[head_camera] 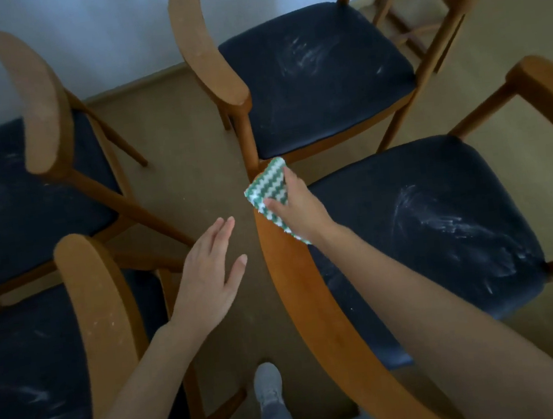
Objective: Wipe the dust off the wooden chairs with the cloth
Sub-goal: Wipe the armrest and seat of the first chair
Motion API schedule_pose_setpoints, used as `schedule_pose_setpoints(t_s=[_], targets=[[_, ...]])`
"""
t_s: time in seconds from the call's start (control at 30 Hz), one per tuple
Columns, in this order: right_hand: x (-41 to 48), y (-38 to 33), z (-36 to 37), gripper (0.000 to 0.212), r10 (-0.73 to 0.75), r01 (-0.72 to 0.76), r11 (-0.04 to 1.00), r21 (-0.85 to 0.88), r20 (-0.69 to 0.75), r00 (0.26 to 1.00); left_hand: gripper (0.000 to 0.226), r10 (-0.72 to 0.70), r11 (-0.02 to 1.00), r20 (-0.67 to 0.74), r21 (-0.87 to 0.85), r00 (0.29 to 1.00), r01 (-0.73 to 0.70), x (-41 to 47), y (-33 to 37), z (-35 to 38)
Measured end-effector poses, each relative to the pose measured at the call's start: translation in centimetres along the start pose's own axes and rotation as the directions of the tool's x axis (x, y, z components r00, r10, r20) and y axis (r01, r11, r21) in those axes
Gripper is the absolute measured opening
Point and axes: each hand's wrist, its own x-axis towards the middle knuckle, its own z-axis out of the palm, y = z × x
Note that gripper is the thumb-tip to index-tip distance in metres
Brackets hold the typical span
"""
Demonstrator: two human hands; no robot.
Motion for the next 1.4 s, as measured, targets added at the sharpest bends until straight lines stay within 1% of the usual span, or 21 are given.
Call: schedule_pose_setpoints(t_s=[0.07,0.13,0.23,0.3,0.33,0.37,0.43,0.47,0.53,0.6,0.67,0.7,0.77,0.87,0.93,1.03,1.17,1.23,1.27,1.33,1.4], targets=[[2.3,-1.3,-0.6,0.054,-0.026,0.034,0.992,-0.125,0.062,0.998,0.057,0.03,1.0,-0.007,0.007,1.0,-0.03,1.2,0.2,-0.5],[3.5,-2.2,-1.0,0.045,-0.058,0.099,0.948,-0.302,0.143,0.988,0.057,0.048,0.999,-0.014,0.007,0.999,-0.048,2.4,0.4,-0.7],[3.4,-2.5,-0.8,0.047,-0.166,0.249,0.83,-0.498,0.205,0.964,0.054,0.025,0.998,-0.052,-0.057,0.998,-0.028,3.8,0.8,-1.0],[2.6,-2.0,-0.3,0.052,-0.253,0.336,0.751,-0.568,0.221,0.942,0.05,0.008,0.993,-0.093,-0.118,0.996,-0.019,4.7,1.2,-1.2],[2.0,-1.7,-0.1,0.056,-0.285,0.36,0.74,-0.567,0.221,0.933,0.048,-0.003,0.99,-0.107,-0.139,0.994,-0.012,5.3,1.5,-1.3],[1.4,-1.4,0.1,0.062,-0.299,0.363,0.766,-0.53,0.205,0.932,0.046,-0.013,0.988,-0.112,-0.156,0.994,-0.005,6.0,1.7,-1.2],[0.3,-0.9,0.2,0.073,-0.327,0.351,0.855,-0.382,0.127,0.936,0.043,-0.014,0.984,-0.098,-0.177,0.995,-0.004,7.6,2.1,-0.7],[-0.3,-0.6,0.1,0.075,-0.325,0.333,0.892,-0.306,0.079,0.942,0.042,-0.008,0.984,-0.074,-0.179,0.997,-0.005,8.5,2.2,-0.2],[-1.5,-0.1,-0.5,0.071,-0.27,0.262,0.949,-0.177,-0.024,0.962,0.043,-0.007,0.985,-0.008,-0.173,1.0,0.006,10.5,2.1,0.9],[-2.6,0.6,-1.3,0.063,-0.2,0.191,0.978,-0.082,-0.13,0.971,0.05,-0.034,0.988,0.048,-0.152,0.998,0.041,12.3,2.1,1.8],[-3.7,1.5,-2.0,0.059,-0.121,0.119,0.993,-0.02,-0.206,0.971,0.06,-0.079,0.991,0.097,-0.099,0.992,0.088,13.7,2.8,2.3],[-4.1,1.9,-2.3,0.058,-0.087,0.088,0.996,-0.006,-0.22,0.972,0.06,-0.105,0.988,0.12,-0.1,0.987,0.117,14.2,3.1,2.5],[-4.7,2.5,-2.7,0.057,-0.058,0.058,0.998,-0.003,-0.213,0.975,0.051,-0.159,0.964,0.125,-0.196,0.979,0.181,14.4,3.5,2.7],[-5.6,2.9,-3.0,0.06,-0.061,0.062,0.998,-0.002,-0.123,0.991,0.04,-0.21,0.864,0.038,-0.461,0.977,0.204,12.7,3.5,3.2],[-6.2,3.0,-3.0,0.064,-0.056,0.058,0.998,0.033,-0.064,0.996,0.044,-0.262,0.78,-0.011,-0.592,0.965,0.205,10.9,3.4,4.1],[-6.9,3.1,-3.0,0.068,-0.051,0.056,0.994,0.09,-0.053,0.997,0.063,-0.328,0.667,-0.012,-0.711,0.945,0.223,7.5,3.0,6.3],[-7.8,3.4,-3.3,0.063,-0.104,0.104,0.995,0.006,-0.001,0.995,0.078,-0.364,0.593,0.046,-0.758,0.93,0.27,2.1,3.2,9.1],[-8.1,3.2,-3.1,0.06,-0.123,0.124,0.992,-0.033,0.034,0.992,0.085,-0.384,0.554,0.073,-0.78,0.921,0.293,1.4,3.5,9.2],[-8.1,3.1,-2.9,0.059,-0.125,0.127,0.991,-0.044,0.046,0.991,0.084,-0.375,0.541,0.074,-0.791,0.924,0.284,1.7,3.4,8.9],[-7.8,2.9,-2.4,0.058,-0.114,0.116,0.992,-0.042,0.057,0.992,0.073,-0.34,0.548,0.061,-0.798,0.939,0.25,3.3,3.3,7.9],[-7.4,2.8,-2.0,0.058,-0.094,0.095,0.994,-0.048,0.038,0.995,0.065,-0.313,0.611,0.038,-0.757,0.949,0.232,5.7,3.2,6.4]])
